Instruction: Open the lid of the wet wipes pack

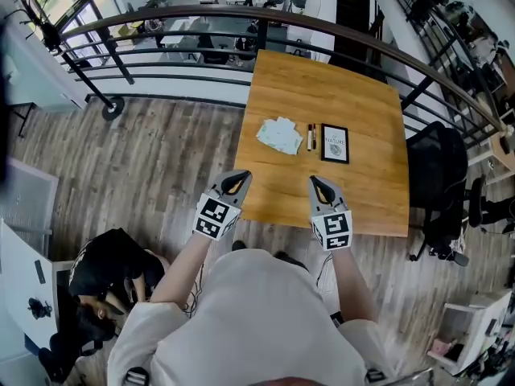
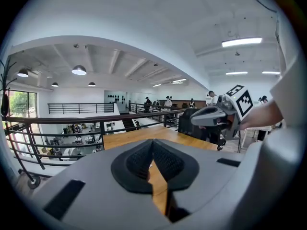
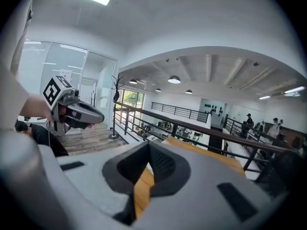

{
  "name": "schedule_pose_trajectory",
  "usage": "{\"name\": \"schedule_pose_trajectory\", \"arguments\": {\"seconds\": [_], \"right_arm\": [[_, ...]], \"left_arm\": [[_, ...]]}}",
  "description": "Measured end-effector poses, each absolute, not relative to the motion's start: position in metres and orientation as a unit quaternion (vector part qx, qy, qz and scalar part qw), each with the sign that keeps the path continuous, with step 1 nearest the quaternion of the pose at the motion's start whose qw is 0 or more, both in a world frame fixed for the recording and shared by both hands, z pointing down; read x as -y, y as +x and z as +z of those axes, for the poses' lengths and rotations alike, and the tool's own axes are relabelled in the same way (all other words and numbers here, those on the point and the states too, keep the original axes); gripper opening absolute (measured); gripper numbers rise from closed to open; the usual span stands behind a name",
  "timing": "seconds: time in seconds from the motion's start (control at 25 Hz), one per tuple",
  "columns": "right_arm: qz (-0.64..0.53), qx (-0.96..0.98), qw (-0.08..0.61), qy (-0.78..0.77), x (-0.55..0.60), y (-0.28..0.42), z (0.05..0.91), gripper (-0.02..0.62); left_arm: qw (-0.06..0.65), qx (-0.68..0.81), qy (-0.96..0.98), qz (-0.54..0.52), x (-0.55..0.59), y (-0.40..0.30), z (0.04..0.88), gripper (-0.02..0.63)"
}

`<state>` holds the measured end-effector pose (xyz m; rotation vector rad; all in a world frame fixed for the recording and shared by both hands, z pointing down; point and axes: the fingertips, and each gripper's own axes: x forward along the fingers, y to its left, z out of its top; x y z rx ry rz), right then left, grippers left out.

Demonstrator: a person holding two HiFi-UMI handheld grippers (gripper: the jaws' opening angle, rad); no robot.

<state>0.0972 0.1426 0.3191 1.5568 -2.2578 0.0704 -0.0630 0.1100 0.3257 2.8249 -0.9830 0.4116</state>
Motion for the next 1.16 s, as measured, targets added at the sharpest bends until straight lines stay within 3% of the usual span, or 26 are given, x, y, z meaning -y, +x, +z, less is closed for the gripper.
{"name": "schedule_pose_trajectory", "arguments": {"seconds": [1.16], "right_arm": [[0.021,0.832,0.16,0.531,-0.169,0.153,0.296,0.002]], "left_arm": [[0.07,0.357,0.923,0.122,-0.142,-0.012,0.307,-0.006]]}}
